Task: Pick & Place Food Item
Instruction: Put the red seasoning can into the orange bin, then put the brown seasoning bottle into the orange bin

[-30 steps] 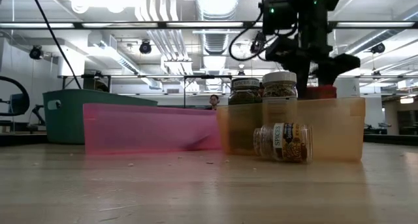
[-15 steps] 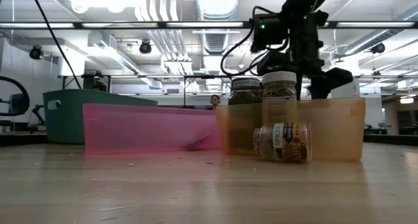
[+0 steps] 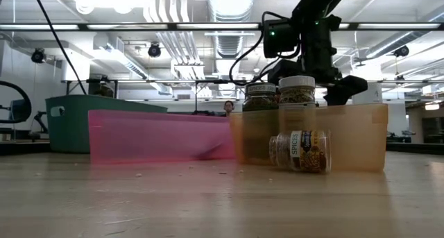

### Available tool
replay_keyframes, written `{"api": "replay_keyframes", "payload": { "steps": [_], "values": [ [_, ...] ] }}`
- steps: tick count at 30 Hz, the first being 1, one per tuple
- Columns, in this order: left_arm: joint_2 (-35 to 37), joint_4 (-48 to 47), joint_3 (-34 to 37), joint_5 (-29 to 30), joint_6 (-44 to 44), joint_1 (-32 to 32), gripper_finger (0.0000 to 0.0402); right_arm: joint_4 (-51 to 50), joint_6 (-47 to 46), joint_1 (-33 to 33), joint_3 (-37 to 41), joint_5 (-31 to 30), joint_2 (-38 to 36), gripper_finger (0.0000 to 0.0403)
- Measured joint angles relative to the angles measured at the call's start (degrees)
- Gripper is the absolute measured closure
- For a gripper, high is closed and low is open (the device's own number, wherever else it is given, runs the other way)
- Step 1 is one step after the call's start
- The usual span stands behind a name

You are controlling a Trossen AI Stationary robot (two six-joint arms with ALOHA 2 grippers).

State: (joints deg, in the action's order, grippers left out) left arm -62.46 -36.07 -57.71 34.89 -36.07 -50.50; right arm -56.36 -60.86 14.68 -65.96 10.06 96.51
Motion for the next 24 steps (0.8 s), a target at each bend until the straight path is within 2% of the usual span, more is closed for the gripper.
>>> {"api": "replay_keyframes", "payload": {
  "steps": [15, 24],
  "values": [
    [0.0, -0.02, 0.0, 0.0, 0.02, 0.0, 0.0158, -0.67, 1.81, -0.04, -0.15, -1.36, -2.47, 0.0118],
    [0.0, -0.22, 0.02, 0.0, 0.09, 0.0, 0.0158, -3.56, 1.67, -0.5, -0.15, -6.9, -8.83, 0.0117]
  ]
}}
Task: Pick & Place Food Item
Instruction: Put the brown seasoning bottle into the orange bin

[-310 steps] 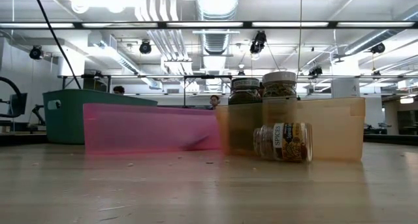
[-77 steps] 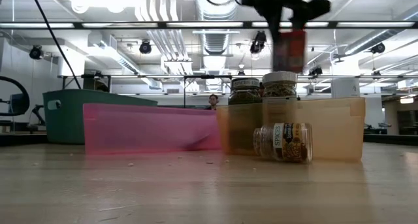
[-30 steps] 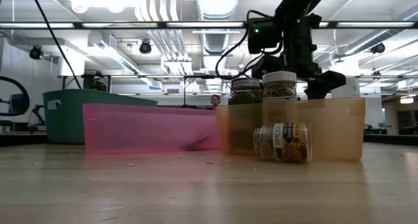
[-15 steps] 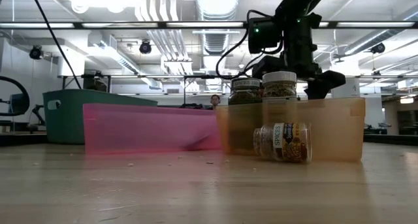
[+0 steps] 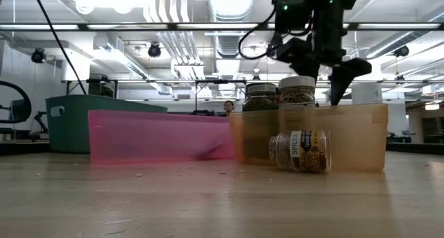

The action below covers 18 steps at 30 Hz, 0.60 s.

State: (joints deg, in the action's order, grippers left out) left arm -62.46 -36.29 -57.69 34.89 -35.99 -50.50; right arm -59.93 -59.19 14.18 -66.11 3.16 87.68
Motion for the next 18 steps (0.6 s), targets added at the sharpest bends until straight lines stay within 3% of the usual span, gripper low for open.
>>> {"api": "replay_keyframes", "payload": {
  "steps": [5, 8, 13, 18],
  "values": [
    [-0.01, 0.0, 0.0, 0.01, 0.13, 0.0, 0.0158, -1.04, -0.38, -2.02, 0.0, -2.06, -4.15, 0.0119],
    [-0.01, 0.0, 0.0, 0.02, 0.13, 0.0, 0.0158, -1.81, -0.7, -3.75, 0.0, -3.31, -6.38, 0.014],
    [-0.02, 0.0, 0.0, 0.02, 0.13, 0.0, 0.0158, -2.58, -1.53, -7.7, 0.0, -3.69, -9.06, 0.0224],
    [-0.02, -0.03, 0.0, 0.02, 0.13, -0.01, 0.0158, -2.17, -1.5, -15.85, -0.02, -3.85, -8.87, 0.0324]
  ]
}}
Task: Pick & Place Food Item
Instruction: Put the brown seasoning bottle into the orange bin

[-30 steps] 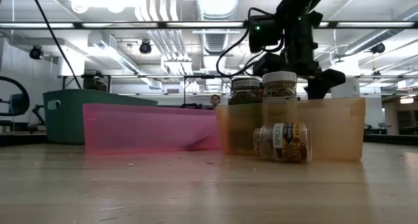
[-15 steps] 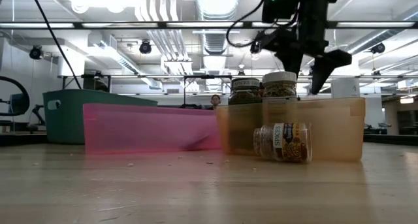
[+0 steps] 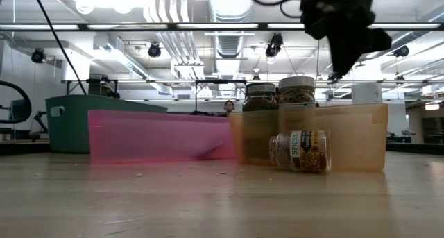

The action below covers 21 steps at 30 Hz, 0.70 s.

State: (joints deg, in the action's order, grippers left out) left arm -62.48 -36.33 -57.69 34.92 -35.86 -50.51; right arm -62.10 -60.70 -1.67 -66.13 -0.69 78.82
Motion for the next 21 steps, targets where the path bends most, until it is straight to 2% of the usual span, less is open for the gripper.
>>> {"api": "replay_keyframes", "payload": {
  "steps": [3, 4, 14, 21],
  "values": [
    [0.0, -0.11, 0.0, 0.0, 0.0, 0.01, 0.0158, 1.23, -0.35, -5.87, 0.0, -0.02, 1.44, 0.0379],
    [0.0, -0.24, 0.0, 0.0, 0.0, 0.01, 0.0158, 2.27, -0.7, -7.87, 0.0, -0.35, 1.99, 0.0385],
    [-0.02, -1.26, 0.0, 0.0, 0.0, 0.01, 0.0158, 17.11, -5.18, -24.99, 0.0, -8.01, 7.71, 0.0386],
    [-0.02, -1.26, 0.0, 0.0, 0.0, 0.01, 0.0158, 28.39, -0.48, -29.44, -0.03, -8.63, 14.77, 0.0386]
  ]
}}
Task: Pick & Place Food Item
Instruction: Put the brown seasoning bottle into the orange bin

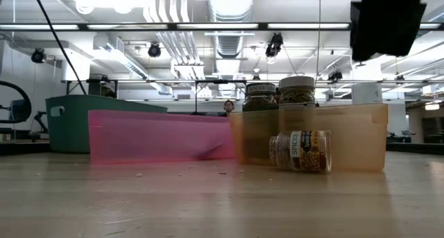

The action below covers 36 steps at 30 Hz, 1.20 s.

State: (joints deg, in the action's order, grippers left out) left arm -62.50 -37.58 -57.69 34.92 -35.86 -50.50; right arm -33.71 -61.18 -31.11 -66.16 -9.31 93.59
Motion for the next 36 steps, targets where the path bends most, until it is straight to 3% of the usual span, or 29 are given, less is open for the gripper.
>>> {"api": "replay_keyframes", "payload": {
  "steps": [8, 16, 23, 30, 36],
  "values": [
    [0.0, -0.01, 0.0, 0.0, 0.0, 0.02, 0.0158, -5.92, 0.02, 0.08, -7.53, 0.99, 9.78, 0.0386],
    [0.01, -0.04, 0.0, 0.0, -0.01, 0.02, 0.0158, -21.04, -0.23, 2.25, -17.26, -1.38, 16.33, 0.0386],
    [0.02, -0.04, 0.0, 0.0, -0.01, 0.02, 0.0158, -24.67, 0.95, 5.08, -17.86, -1.19, 19.05, 0.0386],
    [0.02, -0.02, 0.0, 0.01, 0.96, 0.02, 0.0158, -28.32, -0.59, 6.48, -17.08, -7.37, 18.47, 0.0386],
    [0.02, 0.0, 0.0, 0.02, 2.62, 0.02, 0.0158, -28.02, -0.58, 7.34, -17.08, -8.09, 18.38, 0.0386]
  ]
}}
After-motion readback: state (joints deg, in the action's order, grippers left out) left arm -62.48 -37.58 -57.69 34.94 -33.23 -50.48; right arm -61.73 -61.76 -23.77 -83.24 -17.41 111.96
